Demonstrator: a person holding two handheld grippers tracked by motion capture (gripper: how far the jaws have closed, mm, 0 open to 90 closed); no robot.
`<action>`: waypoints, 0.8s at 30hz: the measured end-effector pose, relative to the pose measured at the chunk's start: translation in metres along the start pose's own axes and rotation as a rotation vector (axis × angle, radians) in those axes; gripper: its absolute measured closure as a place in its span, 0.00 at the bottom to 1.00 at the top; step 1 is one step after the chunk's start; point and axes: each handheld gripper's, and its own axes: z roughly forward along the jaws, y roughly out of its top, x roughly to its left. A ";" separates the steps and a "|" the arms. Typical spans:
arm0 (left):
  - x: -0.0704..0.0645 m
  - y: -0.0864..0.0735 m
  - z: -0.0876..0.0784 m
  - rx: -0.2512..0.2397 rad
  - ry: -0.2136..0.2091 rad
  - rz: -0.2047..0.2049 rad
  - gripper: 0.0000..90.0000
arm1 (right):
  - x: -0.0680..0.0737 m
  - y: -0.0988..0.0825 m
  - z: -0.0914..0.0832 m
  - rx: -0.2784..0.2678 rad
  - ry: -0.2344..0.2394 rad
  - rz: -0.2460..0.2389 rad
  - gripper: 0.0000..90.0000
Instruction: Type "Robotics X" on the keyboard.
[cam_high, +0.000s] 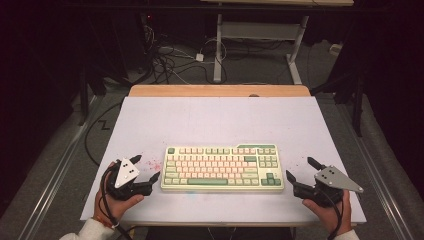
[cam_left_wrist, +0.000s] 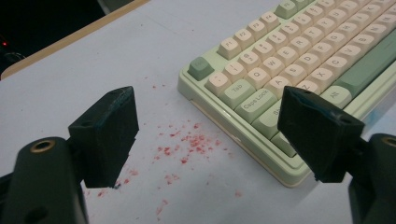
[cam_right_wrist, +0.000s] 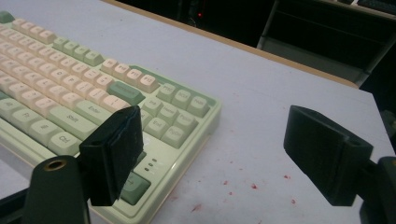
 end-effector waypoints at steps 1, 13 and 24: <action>0.000 0.000 0.000 -0.001 0.004 0.000 0.22 | 0.000 0.000 0.000 -0.001 -0.003 -0.003 0.22; -0.001 -0.001 -0.004 -0.009 0.005 0.010 0.22 | 0.002 0.005 -0.003 -0.019 -0.004 -0.019 0.22; 0.001 0.001 -0.008 -0.021 0.007 -0.005 0.25 | 0.003 0.006 -0.001 -0.010 0.002 -0.018 0.22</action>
